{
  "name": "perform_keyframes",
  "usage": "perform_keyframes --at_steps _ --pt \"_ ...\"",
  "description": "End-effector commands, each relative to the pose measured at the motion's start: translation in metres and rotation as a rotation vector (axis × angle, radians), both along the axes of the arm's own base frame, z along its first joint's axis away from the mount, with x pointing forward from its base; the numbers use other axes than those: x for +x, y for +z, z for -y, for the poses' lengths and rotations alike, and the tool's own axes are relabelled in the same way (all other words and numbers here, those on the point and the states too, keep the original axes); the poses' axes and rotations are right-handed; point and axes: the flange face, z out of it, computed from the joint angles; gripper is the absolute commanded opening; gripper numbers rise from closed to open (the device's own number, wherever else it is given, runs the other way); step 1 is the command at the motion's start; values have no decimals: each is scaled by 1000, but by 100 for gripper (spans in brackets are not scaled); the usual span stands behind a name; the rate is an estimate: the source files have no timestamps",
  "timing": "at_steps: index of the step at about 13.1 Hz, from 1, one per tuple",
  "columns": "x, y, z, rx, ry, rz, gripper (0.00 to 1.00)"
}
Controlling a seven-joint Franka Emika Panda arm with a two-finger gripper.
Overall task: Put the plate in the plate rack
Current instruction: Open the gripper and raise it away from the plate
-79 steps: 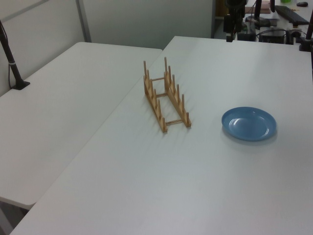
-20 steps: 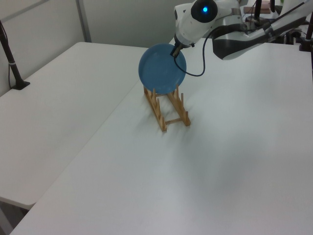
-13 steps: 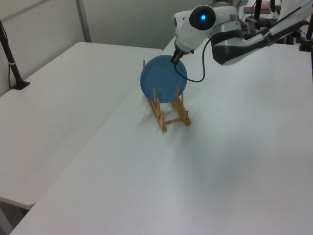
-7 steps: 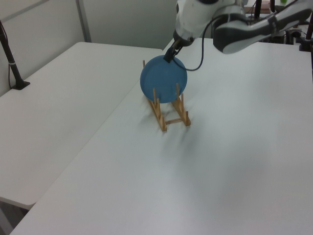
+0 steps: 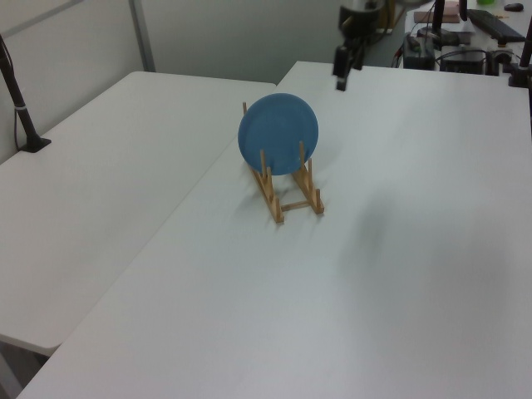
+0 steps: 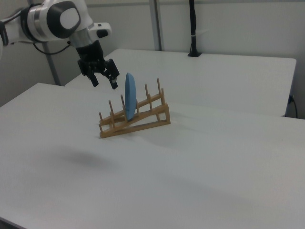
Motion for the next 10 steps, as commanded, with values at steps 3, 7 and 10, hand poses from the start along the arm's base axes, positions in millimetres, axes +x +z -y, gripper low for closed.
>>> perform_keyframes --at_steps 3,7,10 --pt "-54 22 39 93 -27 -127 100" --pt "-55 18 38 98 -148 -144 100" --pt "-55 16 39 97 -147 -149 100"
